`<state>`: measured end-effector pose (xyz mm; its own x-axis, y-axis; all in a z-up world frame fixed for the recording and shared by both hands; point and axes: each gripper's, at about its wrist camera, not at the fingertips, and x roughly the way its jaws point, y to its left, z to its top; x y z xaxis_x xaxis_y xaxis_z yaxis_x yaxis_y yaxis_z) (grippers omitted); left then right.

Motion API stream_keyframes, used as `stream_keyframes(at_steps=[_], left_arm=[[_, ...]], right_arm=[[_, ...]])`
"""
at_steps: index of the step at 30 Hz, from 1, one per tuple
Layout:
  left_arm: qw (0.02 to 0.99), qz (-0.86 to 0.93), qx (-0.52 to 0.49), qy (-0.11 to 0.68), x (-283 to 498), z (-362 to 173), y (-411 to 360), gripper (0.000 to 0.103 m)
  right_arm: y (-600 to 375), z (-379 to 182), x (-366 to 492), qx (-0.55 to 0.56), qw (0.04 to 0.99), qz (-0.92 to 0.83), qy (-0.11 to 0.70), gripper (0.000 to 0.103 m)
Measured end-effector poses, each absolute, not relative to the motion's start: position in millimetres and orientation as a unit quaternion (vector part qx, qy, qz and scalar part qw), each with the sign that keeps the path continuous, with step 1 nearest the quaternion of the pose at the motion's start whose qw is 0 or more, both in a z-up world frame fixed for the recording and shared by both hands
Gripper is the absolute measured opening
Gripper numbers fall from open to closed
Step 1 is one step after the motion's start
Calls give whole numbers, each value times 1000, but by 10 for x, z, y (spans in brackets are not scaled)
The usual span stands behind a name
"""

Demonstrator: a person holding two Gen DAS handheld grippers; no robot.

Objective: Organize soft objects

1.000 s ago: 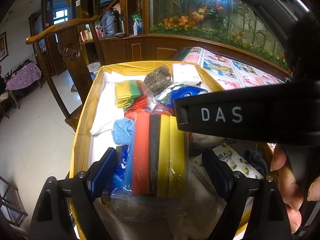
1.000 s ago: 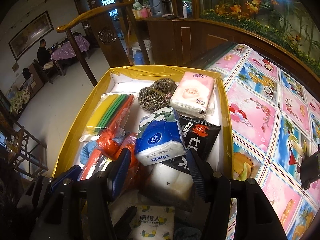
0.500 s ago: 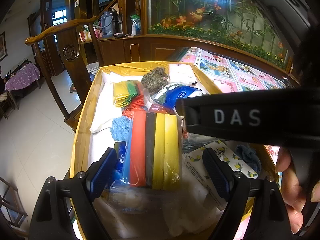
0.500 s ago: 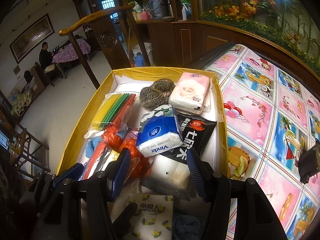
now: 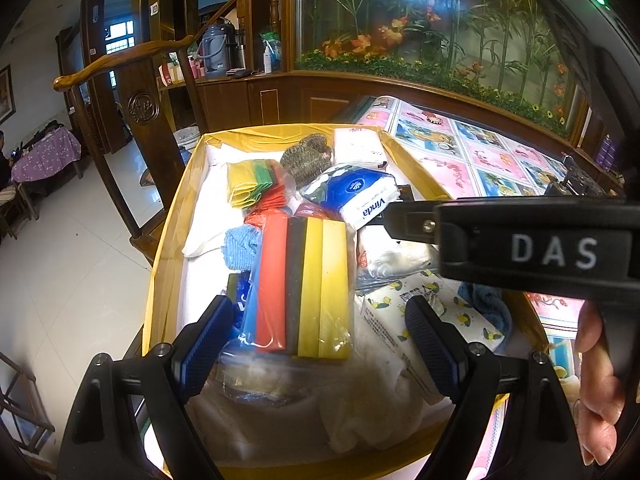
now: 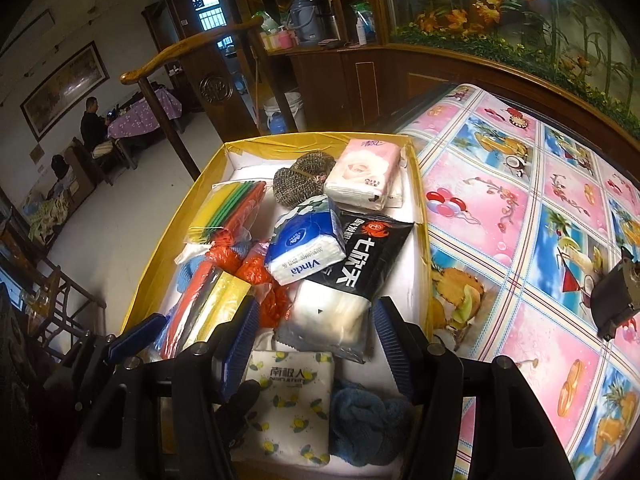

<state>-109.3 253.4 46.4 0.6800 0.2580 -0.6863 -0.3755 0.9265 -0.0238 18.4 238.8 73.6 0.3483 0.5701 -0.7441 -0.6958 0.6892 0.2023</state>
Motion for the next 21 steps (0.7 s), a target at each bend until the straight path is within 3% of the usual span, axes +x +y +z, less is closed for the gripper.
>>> stream_keyframes(at_steps=[21], left_arm=[[915, 173, -77, 356, -1245, 518, 2467, 88]], right_arm=[[1949, 729, 51, -38, 818, 389, 422, 71]])
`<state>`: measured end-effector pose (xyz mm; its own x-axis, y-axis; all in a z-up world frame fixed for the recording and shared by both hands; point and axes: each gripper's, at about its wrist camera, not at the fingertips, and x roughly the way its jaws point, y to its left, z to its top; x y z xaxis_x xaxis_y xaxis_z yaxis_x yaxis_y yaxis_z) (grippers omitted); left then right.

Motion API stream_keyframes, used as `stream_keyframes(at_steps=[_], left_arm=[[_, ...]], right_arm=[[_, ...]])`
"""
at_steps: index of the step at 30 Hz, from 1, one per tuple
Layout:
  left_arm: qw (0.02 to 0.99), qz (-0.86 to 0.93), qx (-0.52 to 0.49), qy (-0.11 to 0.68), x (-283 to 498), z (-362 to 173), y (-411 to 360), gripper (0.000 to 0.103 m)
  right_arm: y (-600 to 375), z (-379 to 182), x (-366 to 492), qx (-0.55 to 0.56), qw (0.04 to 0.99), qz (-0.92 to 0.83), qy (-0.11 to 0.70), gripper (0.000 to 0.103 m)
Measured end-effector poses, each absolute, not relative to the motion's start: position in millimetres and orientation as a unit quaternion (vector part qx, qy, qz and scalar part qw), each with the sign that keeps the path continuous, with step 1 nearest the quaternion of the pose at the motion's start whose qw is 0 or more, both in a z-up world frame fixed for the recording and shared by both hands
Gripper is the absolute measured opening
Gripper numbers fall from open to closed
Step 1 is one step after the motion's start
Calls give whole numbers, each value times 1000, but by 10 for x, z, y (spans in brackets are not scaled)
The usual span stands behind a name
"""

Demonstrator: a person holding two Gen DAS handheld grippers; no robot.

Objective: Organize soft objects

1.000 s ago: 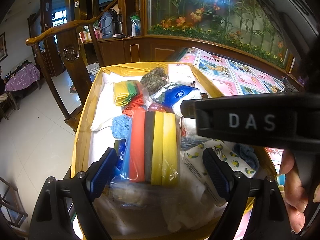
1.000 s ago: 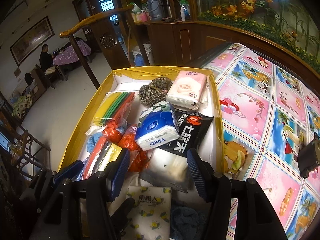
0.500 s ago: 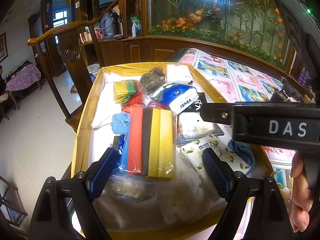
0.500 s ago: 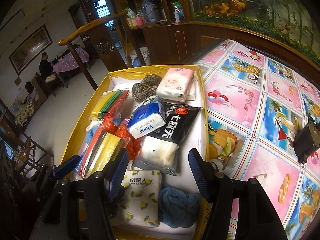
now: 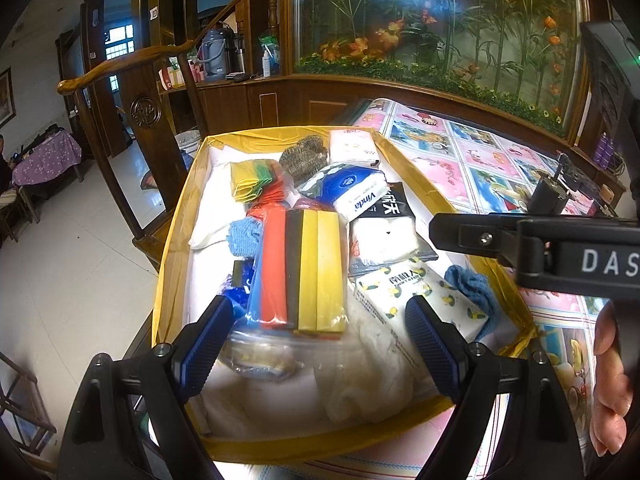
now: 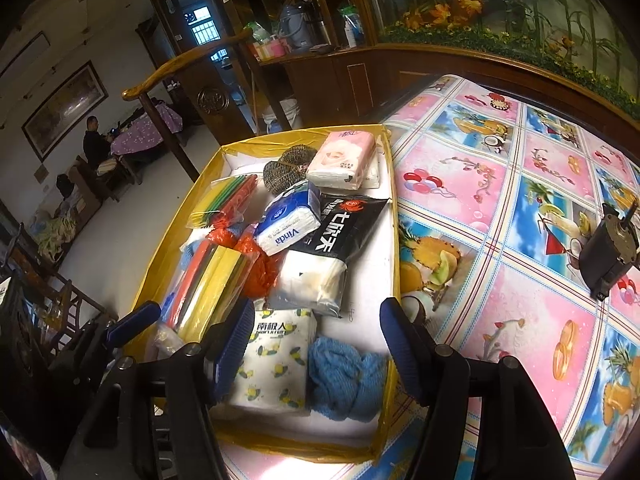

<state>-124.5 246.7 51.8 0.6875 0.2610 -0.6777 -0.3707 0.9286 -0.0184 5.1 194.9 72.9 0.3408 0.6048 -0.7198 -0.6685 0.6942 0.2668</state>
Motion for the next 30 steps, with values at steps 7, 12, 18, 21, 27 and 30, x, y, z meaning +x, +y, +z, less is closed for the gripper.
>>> stream_keyframes(at_steps=[7, 12, 18, 21, 27, 30], left_arm=[[918, 169, -77, 350, -1348, 549, 2393, 88], [919, 168, -71, 348, -1418, 572, 2314, 89], [920, 166, -66, 350, -1480, 578, 2239, 90], [920, 164, -63, 351, -1535, 558, 2189, 90], [920, 155, -62, 354, -1683, 497, 2096, 90], [923, 152, -60, 350, -1770, 476, 2045, 90]], right_arm=[[1796, 739, -54, -33, 817, 392, 421, 77], [1677, 738, -147, -31, 818, 395, 418, 82], [1518, 718, -232, -23, 819, 395, 415, 85], [1426, 688, -269, -16, 819, 395, 416, 85], [1222, 617, -391, -4, 819, 395, 416, 86], [1132, 578, -477, -7, 822, 394, 411, 88]])
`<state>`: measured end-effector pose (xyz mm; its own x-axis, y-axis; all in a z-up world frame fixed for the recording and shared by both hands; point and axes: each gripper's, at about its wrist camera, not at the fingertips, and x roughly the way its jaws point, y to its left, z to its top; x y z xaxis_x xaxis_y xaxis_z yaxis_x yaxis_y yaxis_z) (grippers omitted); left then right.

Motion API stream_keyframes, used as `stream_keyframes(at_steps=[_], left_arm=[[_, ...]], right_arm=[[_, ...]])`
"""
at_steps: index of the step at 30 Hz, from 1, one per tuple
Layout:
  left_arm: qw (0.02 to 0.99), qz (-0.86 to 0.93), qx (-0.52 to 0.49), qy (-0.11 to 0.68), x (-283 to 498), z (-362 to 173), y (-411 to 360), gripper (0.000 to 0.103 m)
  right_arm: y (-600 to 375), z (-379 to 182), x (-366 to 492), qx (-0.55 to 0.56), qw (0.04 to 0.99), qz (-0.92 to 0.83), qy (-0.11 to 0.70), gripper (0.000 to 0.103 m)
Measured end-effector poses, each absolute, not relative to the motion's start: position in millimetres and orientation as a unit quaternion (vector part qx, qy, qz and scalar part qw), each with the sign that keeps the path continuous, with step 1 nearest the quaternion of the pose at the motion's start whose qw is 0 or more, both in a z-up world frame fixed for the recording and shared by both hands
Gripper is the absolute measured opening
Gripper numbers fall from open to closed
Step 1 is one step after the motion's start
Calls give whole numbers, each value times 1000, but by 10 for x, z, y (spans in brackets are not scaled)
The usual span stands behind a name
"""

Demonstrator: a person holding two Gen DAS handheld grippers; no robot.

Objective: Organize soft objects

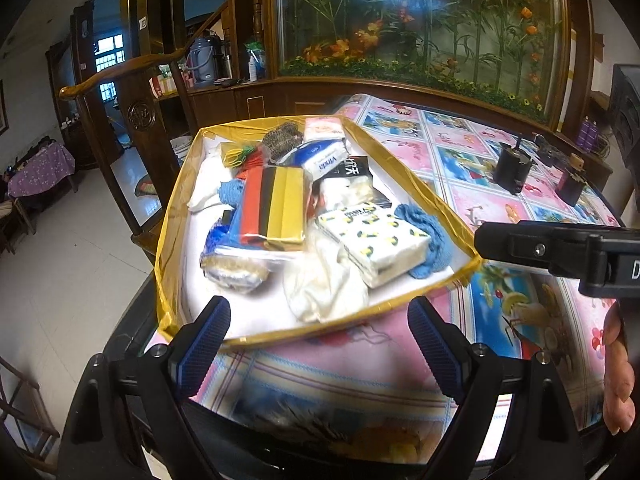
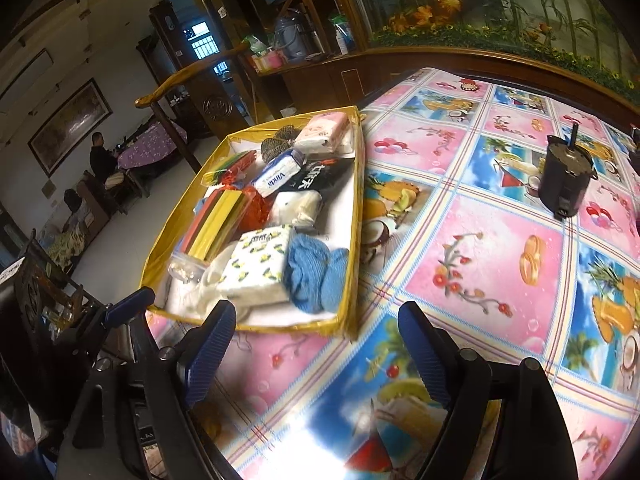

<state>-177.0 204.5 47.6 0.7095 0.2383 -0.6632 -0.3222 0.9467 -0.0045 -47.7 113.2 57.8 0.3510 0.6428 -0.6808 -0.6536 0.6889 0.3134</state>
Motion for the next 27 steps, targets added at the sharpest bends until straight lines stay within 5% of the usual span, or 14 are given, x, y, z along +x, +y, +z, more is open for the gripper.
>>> stream_keyframes(at_steps=[27], left_arm=[[944, 167, -31, 284, -2250, 658, 1961, 103]], right_arm=[[780, 464, -1096, -19, 853, 404, 330, 91]])
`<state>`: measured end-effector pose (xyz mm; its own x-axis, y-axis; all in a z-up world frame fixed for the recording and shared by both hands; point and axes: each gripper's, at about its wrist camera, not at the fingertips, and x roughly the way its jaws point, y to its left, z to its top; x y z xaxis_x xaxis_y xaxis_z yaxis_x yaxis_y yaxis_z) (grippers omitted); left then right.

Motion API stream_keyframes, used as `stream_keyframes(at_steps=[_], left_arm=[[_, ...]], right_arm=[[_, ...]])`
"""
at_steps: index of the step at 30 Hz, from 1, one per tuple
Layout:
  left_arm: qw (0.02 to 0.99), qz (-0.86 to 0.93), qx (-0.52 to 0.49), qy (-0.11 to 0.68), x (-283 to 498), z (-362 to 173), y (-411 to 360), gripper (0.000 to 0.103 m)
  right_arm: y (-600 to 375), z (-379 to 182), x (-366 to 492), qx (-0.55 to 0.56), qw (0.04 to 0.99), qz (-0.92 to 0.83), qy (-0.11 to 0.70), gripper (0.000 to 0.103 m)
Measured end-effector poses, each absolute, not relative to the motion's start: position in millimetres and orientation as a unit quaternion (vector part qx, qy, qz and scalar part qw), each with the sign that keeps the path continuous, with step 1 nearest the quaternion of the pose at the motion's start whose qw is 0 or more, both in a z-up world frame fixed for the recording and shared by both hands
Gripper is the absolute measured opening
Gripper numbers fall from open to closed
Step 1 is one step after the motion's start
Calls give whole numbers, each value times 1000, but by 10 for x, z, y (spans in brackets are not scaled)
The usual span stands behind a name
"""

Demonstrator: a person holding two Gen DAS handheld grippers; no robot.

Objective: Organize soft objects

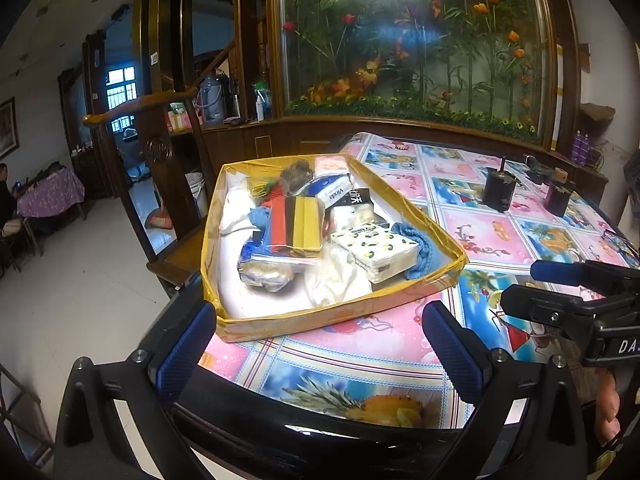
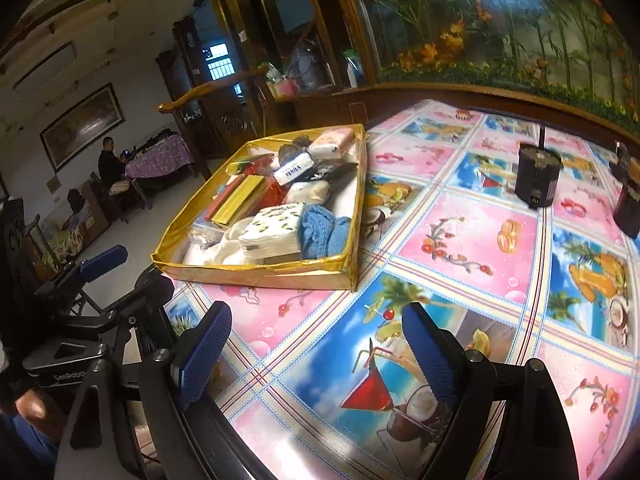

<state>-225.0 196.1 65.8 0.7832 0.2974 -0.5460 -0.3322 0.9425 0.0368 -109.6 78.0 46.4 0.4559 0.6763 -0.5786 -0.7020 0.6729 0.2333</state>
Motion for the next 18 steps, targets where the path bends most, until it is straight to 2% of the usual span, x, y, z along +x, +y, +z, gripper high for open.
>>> stream_keyframes(at_steps=[4, 11, 18], left_arm=[[939, 192, -34, 284, -2267, 702, 1966, 103], [928, 307, -9, 210, -2408, 754, 1938, 103], [921, 285, -57, 260, -2309, 661, 2160, 103]], right_arm=[[830, 518, -1196, -41, 863, 408, 297, 94], [821, 502, -1180, -44, 868, 401, 287, 97], [774, 526, -1216, -36, 875, 401, 270, 97]])
